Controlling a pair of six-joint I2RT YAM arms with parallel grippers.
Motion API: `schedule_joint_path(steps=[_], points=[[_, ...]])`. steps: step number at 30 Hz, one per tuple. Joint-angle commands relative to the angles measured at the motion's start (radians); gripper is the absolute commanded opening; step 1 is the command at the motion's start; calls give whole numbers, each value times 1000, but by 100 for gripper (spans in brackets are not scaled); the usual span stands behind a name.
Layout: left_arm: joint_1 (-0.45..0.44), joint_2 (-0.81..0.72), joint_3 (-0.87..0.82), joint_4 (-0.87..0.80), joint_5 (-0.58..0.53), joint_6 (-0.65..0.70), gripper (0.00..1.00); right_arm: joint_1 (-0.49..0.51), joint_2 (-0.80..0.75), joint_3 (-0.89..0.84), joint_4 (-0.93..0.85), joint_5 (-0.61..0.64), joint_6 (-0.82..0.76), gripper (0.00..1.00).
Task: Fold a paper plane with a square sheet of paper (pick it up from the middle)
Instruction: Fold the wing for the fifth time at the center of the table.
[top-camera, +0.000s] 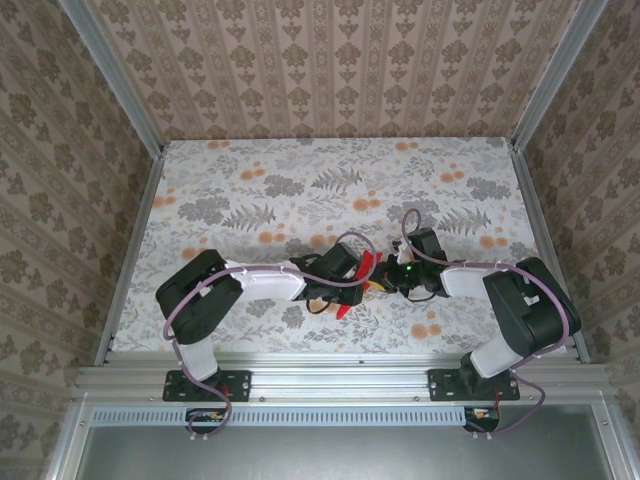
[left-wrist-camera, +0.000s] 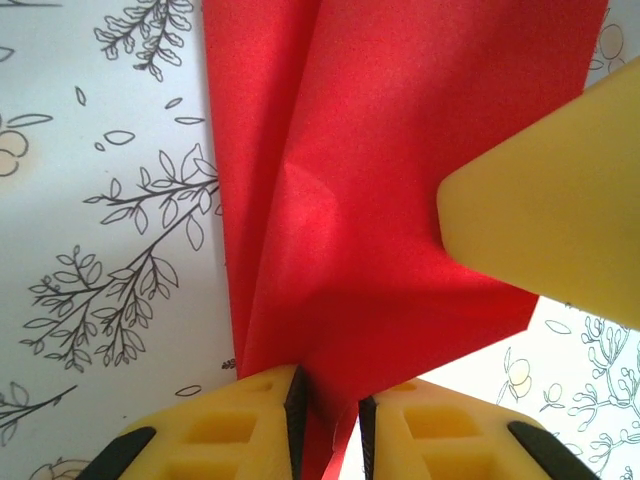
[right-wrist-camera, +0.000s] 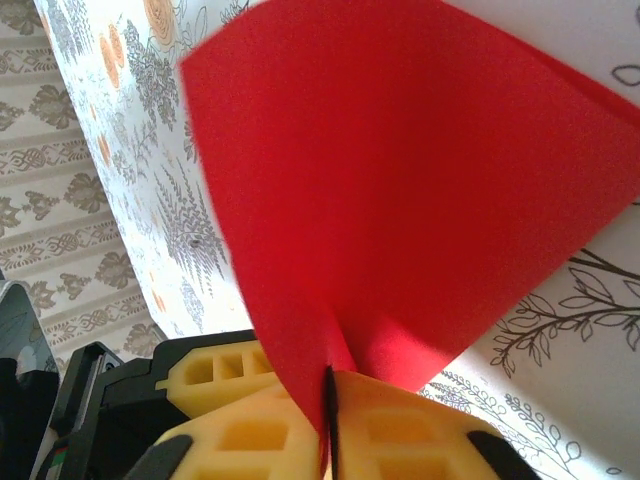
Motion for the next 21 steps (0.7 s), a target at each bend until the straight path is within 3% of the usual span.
schedule_joint_path(steps=[1,21], points=[[-7,3,14,-67,-14,28,25,-9,-9,-5,-21,-19,-13,11],[-6,-122,-12,-108,-10,54,35,-19,14,1,-60,-18,-73,6]])
